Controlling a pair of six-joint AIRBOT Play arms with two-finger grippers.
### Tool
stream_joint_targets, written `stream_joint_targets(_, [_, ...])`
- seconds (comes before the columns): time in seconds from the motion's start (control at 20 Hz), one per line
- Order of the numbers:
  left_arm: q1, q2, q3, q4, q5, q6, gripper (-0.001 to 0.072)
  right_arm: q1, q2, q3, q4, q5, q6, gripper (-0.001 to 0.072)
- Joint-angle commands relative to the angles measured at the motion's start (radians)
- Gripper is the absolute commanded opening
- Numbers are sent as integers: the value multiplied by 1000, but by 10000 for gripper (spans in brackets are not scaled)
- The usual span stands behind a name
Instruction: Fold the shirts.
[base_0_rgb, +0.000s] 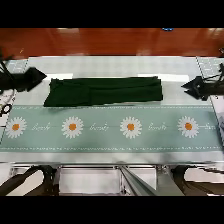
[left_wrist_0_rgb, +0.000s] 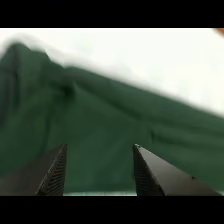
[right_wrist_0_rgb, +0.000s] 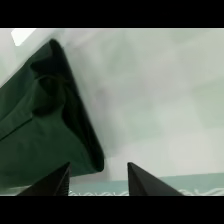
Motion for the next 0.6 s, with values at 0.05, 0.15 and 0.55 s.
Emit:
stream_joint_targets(0.05, [-144, 86, -154, 3, 72, 11, 507, 75, -72, -97, 136, -102, -60, 418])
stream_joint_targets(0.15, [-184, 76, -153, 3, 103, 8, 507, 117, -130, -85, 189, -122, -78, 418])
stream_joint_targets(0.55, [-203, 44, -153, -12, 90, 8, 507, 221, -306, 116, 208, -86, -8, 418])
